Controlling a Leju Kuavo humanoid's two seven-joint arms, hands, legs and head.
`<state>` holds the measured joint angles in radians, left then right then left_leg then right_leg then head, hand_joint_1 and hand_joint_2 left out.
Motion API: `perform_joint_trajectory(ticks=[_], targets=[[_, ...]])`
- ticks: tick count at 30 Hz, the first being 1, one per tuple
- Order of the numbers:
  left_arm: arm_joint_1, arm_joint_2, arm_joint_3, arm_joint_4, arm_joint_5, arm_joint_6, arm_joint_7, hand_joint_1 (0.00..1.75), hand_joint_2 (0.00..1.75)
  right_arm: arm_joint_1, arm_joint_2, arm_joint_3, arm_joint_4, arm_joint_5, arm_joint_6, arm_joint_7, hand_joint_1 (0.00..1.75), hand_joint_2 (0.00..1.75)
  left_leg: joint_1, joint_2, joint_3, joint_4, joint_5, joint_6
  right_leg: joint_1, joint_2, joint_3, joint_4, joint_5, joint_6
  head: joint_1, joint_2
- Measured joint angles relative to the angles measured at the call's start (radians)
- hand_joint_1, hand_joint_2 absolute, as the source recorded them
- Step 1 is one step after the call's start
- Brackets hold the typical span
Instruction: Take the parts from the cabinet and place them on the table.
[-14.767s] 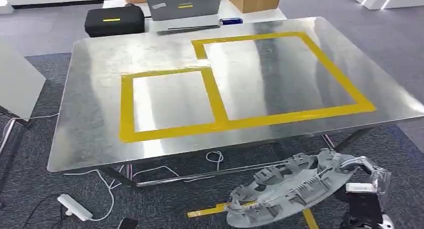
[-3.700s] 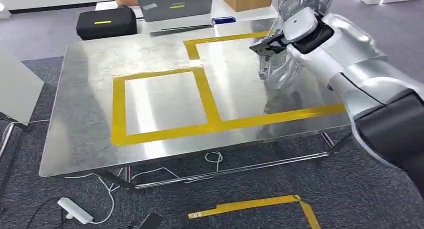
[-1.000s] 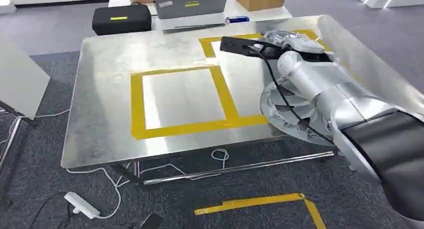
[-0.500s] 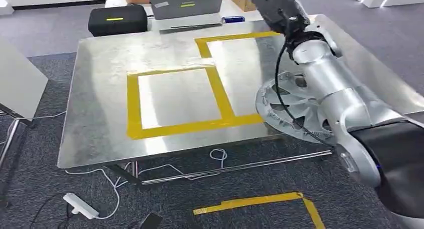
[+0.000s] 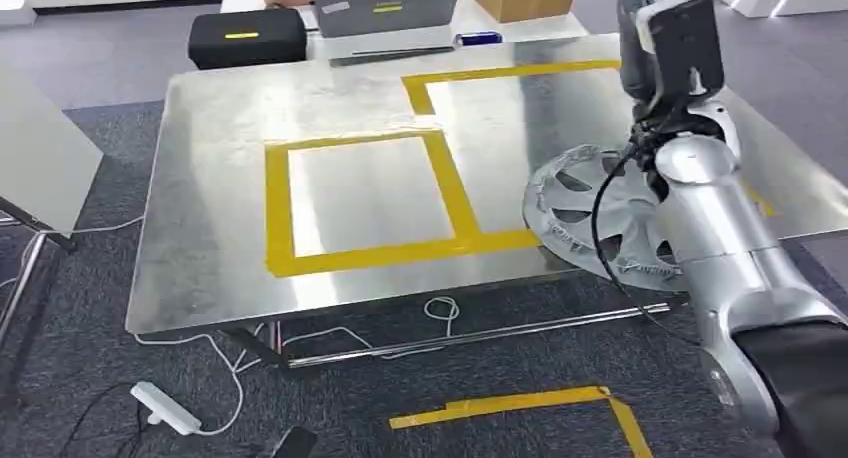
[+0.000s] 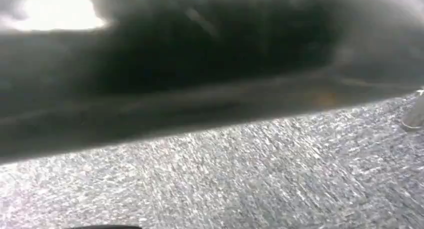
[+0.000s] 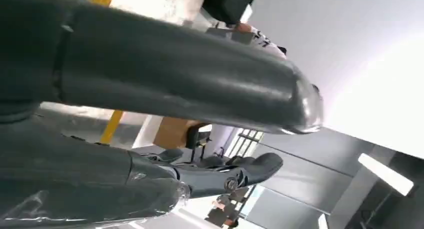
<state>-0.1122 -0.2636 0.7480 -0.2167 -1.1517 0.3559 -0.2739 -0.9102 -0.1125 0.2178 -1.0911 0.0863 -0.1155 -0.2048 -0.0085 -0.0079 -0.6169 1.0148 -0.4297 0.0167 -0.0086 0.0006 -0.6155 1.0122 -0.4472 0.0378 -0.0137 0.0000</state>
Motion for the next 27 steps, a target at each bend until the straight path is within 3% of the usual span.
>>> perform_joint_trajectory(ticks=[2, 4, 7, 8, 9, 10, 12, 13, 14, 15, 18, 19, 20, 23, 24, 25, 27], targets=[[0.002, 0.001, 0.005, 0.000, 0.001, 0.010, -0.001, 0.00, 0.00, 0.061, -0.024, -0.003, -0.056, -0.015, -0.017, -0.015, 0.00, 0.00, 0.002, -0.001, 0.000, 0.000, 0.002, -0.005, 0.002, -0.001, -0.001, 0.002, 0.003, -0.007, 0.000, 0.000], [0.002, 0.002, 0.008, 0.000, 0.001, 0.016, -0.002, 0.00, 0.00, 0.103, -0.043, -0.015, -0.111, -0.022, -0.034, -0.030, 0.00, 0.00, 0.003, 0.003, -0.009, 0.030, -0.044, -0.017, -0.004, -0.003, -0.001, -0.003, 0.010, -0.019, -0.003, 0.000], [0.001, 0.004, 0.012, 0.000, 0.007, 0.026, -0.003, 0.00, 0.00, 0.172, -0.063, -0.030, -0.169, -0.032, -0.055, -0.050, 0.00, 0.00, 0.006, 0.003, -0.082, 0.245, -0.169, -0.024, -0.002, -0.004, -0.008, -0.003, 0.015, -0.026, -0.004, 0.000], [0.002, 0.005, 0.014, 0.000, 0.010, 0.028, -0.005, 0.00, 0.00, 0.200, -0.071, -0.040, -0.192, -0.036, -0.060, -0.058, 0.00, 0.00, 0.006, 0.003, -0.095, 0.291, -0.186, -0.024, 0.000, -0.005, -0.012, -0.002, 0.018, -0.028, -0.005, 0.000], [0.003, 0.005, 0.016, 0.000, 0.012, 0.029, -0.006, 0.00, 0.00, 0.224, -0.078, -0.048, -0.207, -0.042, -0.063, -0.063, 0.00, 0.00, 0.006, 0.003, -0.087, 0.290, -0.179, -0.022, 0.001, -0.005, -0.017, -0.002, 0.021, -0.028, -0.004, 0.000], [0.004, 0.006, 0.018, 0.000, 0.012, 0.031, -0.008, 0.00, 0.00, 0.241, -0.081, -0.053, -0.219, -0.044, -0.065, -0.068, 0.00, 0.00, 0.005, 0.003, -0.062, 0.255, -0.155, -0.017, 0.002, -0.004, -0.023, -0.001, 0.027, -0.030, -0.005, 0.000], [0.002, 0.008, 0.020, 0.000, 0.013, 0.034, -0.010, 0.00, 0.00, 0.269, -0.088, -0.068, -0.253, -0.047, -0.070, -0.078, 0.00, 0.00, -0.001, 0.003, 0.035, 0.103, -0.088, -0.001, 0.003, 0.000, -0.033, -0.001, 0.038, -0.029, -0.005, 0.000], [0.000, 0.010, 0.022, 0.000, 0.015, 0.035, -0.011, 0.00, 0.00, 0.290, -0.093, -0.078, -0.275, -0.049, -0.076, -0.085, 0.00, 0.00, -0.008, 0.003, 0.085, 0.030, -0.072, 0.012, 0.001, -0.002, -0.033, -0.001, 0.042, -0.026, -0.004, 0.000], [-0.002, 0.011, 0.024, 0.000, 0.018, 0.037, -0.012, 0.00, 0.00, 0.312, -0.100, -0.089, -0.294, -0.051, -0.081, -0.094, 0.00, 0.00, -0.011, 0.005, 0.100, -0.007, -0.081, 0.018, 0.008, -0.004, -0.037, 0.002, 0.044, -0.023, -0.005, 0.000], [-0.004, 0.012, 0.027, 0.000, 0.019, 0.039, -0.013, 0.00, 0.00, 0.337, -0.104, -0.100, -0.308, -0.052, -0.085, -0.101, 0.00, 0.00, -0.012, 0.004, 0.097, -0.008, -0.081, 0.017, 0.005, -0.007, -0.040, 0.001, 0.051, -0.015, -0.002, 0.000], [0.006, 0.015, 0.031, 0.000, 0.022, 0.041, -0.014, 0.00, 0.00, 0.395, -0.105, -0.110, -0.342, -0.053, -0.088, -0.115, 0.00, 0.00, -0.015, 0.004, 0.088, -0.021, -0.058, 0.028, 0.001, -0.007, -0.041, -0.011, 0.074, 0.004, -0.004, 0.000], [0.005, 0.014, 0.032, 0.000, 0.022, 0.042, -0.014, 0.00, 0.00, 0.409, -0.107, -0.118, -0.351, -0.053, -0.090, -0.119, 0.00, 0.00, -0.008, 0.010, 0.084, -0.034, -0.038, 0.030, -0.002, -0.004, -0.052, 0.000, 0.052, 0.007, -0.005, 0.000], [0.003, 0.013, 0.033, 0.000, 0.022, 0.042, -0.014, 0.00, 0.00, 0.421, -0.112, -0.128, -0.360, -0.054, -0.093, -0.121, 0.00, 0.00, -0.007, 0.010, 0.071, -0.035, -0.029, 0.036, -0.002, -0.003, -0.077, 0.040, -0.005, 0.010, 0.000, 0.000], [0.005, 0.013, 0.035, 0.000, 0.022, 0.042, -0.016, 0.00, 0.00, 0.463, -0.114, -0.145, -0.377, -0.059, -0.097, -0.124, 0.00, 0.00, -0.007, 0.010, 0.035, -0.034, -0.001, 0.037, -0.004, -0.003, -0.133, 0.264, -0.149, 0.021, 0.004, 0.000], [0.004, 0.013, 0.036, 0.000, 0.023, 0.043, -0.016, 0.00, 0.00, 0.476, -0.114, -0.148, -0.380, -0.059, -0.097, -0.124, 0.00, 0.00, -0.007, 0.011, 0.021, -0.033, 0.008, 0.036, -0.004, -0.003, -0.133, 0.302, -0.151, 0.024, 0.006, 0.000], [0.004, 0.013, 0.036, 0.000, 0.024, 0.043, -0.016, 0.00, 0.00, 0.491, -0.114, -0.152, -0.383, -0.060, -0.097, -0.126, 0.00, 0.00, -0.007, 0.011, 0.007, -0.033, 0.018, 0.034, -0.007, -0.003, -0.111, 0.296, -0.127, 0.027, 0.006, 0.000], [0.004, 0.013, 0.037, 0.000, 0.029, 0.044, -0.017, 0.00, 0.00, 0.513, -0.114, -0.162, -0.395, -0.060, -0.099, -0.133, 0.00, 0.00, -0.007, 0.011, -0.017, -0.030, 0.035, 0.028, -0.013, -0.003, -0.023, 0.194, -0.068, 0.031, 0.006, 0.000]])
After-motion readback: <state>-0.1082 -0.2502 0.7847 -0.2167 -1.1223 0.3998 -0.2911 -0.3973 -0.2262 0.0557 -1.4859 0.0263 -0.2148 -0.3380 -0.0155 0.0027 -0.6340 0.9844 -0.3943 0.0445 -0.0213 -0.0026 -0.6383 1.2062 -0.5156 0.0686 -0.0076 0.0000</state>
